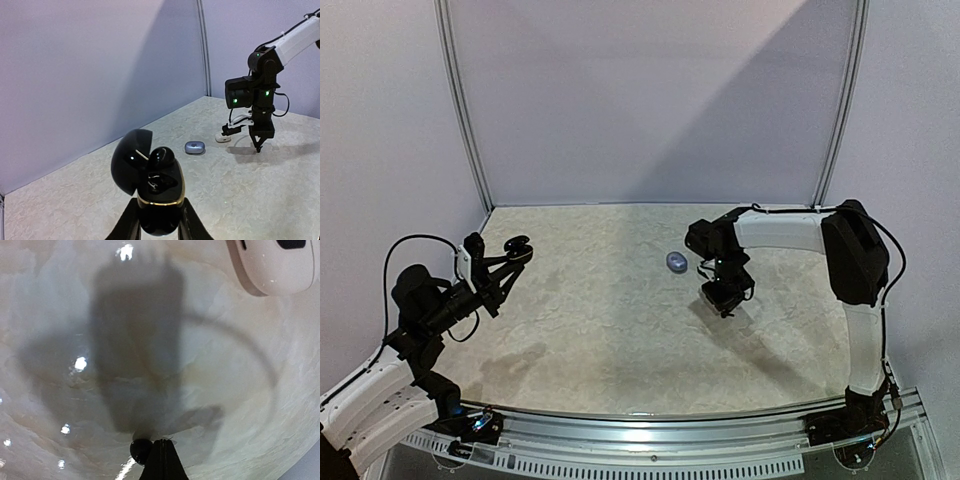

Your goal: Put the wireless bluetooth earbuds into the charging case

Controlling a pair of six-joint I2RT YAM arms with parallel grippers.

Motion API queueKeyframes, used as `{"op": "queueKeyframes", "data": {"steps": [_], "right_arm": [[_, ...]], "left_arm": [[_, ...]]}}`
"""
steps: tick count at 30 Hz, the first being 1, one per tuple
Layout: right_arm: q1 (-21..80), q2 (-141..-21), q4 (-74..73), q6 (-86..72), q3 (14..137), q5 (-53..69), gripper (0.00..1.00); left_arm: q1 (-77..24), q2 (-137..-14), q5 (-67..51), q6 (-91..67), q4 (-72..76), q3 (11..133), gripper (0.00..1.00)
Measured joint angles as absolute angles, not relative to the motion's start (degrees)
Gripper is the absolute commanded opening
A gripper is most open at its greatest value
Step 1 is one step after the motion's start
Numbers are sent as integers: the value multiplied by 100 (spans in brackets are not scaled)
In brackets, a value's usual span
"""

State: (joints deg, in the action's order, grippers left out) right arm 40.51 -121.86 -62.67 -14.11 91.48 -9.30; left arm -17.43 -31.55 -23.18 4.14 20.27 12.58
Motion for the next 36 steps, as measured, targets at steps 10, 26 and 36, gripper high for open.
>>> {"op": "queueKeyframes", "data": {"steps": [10,26,36], "right_arm": [[4324,-12182,-6523,-1627,9314,-766,0],[4436,-12182,-6893,-1649,9428,-637,0],[4429,-12350,-6772,-484,10447,-659,0]], "left_arm": [[-1743,-3190,-2335,414,2027,1258,0],[-1743,-3192,-2355,414,2027,1258,0],[-1743,-3190,-2357,447,2025,1258,0]]}}
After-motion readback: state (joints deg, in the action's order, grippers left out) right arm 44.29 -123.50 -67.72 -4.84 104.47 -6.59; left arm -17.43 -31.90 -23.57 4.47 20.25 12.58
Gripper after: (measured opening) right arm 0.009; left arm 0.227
